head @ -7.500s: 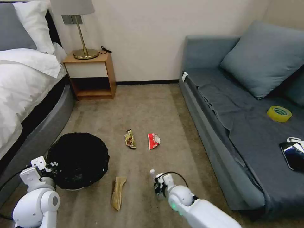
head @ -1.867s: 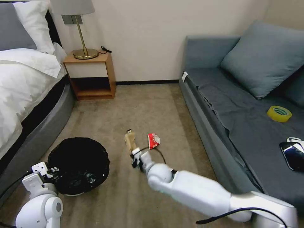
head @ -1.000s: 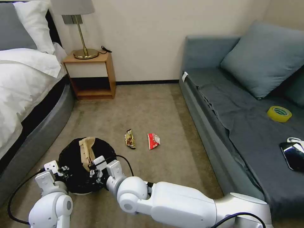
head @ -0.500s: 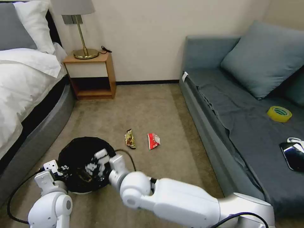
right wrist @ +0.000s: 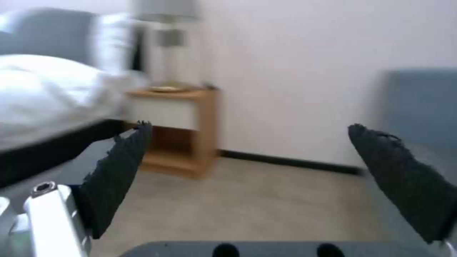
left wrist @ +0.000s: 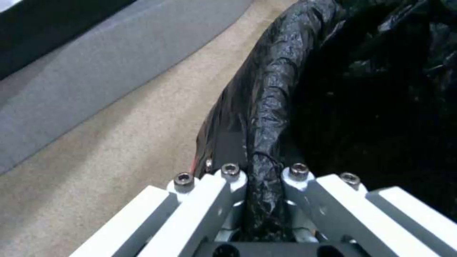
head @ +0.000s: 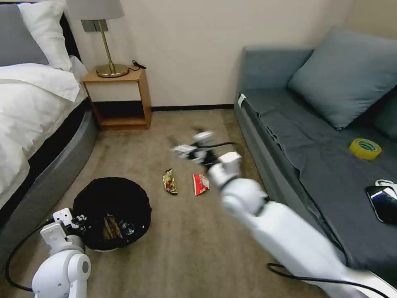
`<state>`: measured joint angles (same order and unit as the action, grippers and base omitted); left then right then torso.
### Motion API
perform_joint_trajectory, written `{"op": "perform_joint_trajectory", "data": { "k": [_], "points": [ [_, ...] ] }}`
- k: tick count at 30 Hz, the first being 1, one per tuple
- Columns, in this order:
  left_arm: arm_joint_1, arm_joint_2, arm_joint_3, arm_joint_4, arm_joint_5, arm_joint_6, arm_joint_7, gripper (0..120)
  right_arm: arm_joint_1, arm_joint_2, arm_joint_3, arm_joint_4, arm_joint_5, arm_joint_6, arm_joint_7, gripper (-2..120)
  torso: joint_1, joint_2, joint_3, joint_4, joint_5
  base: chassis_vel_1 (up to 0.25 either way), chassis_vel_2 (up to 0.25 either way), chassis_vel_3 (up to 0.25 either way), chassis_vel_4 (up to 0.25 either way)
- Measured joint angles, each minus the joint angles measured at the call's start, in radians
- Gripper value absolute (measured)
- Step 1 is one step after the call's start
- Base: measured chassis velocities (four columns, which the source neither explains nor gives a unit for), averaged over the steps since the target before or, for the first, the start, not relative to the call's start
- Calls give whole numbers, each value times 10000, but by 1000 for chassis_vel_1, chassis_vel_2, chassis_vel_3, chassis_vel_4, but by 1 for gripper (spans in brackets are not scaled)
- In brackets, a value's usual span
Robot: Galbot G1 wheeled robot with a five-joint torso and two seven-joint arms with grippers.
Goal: Pick up the trash bin, then pick up the garbage on the floor and place it into the trash bin.
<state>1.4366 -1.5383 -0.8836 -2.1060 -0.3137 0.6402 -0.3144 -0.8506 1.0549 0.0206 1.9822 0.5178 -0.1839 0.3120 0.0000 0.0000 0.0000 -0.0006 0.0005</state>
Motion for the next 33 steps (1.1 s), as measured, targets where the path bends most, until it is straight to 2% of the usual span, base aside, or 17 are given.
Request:
{"op": "perform_joint_trajectory", "data": {
  "k": [4,6,7,12,13,16,21,33],
  "points": [
    [-9,6,-106,21,1,-57,51,3,-1579,-74,1688,866,-760,-46,236,100,0,1,-1,3,-4,0,0,0,0],
    [-33,1,-152,59,10,-96,80,3,-2569,123,2490,1414,-1269,44,213,100,0,0,0,3,-2,0,0,0,0],
    [-33,1,-152,59,10,-96,80,3,-2569,123,2490,1414,-1269,44,213,100,0,0,0,3,-2,0,0,0,0],
    [-30,-22,-181,28,54,-165,108,3,-4836,1144,3176,2429,-2356,301,36,100,-1,0,-1,4,-4,0,0,0,0],
    [-30,-22,-181,28,54,-165,108,3,-4836,1144,3176,2429,-2356,301,36,100,-1,0,-1,4,-4,0,0,0,0],
    [-25,-34,-160,-61,55,-174,119,3,-5762,1804,3154,2669,-2843,537,-170,100,-1,1,-2,5,-6,0,0,0,0],
    [-32,-57,-144,-151,46,-174,121,3,-6300,2303,2953,2668,-3329,976,-375,100,-1,1,-1,6,-6,0,0,0,0],
    [-9,-95,-187,-285,17,-164,122,3,-6252,2292,2796,2552,-3279,1104,-496,100,-1,1,-1,7,-5,-46,47,43,-48]
  ]
}}
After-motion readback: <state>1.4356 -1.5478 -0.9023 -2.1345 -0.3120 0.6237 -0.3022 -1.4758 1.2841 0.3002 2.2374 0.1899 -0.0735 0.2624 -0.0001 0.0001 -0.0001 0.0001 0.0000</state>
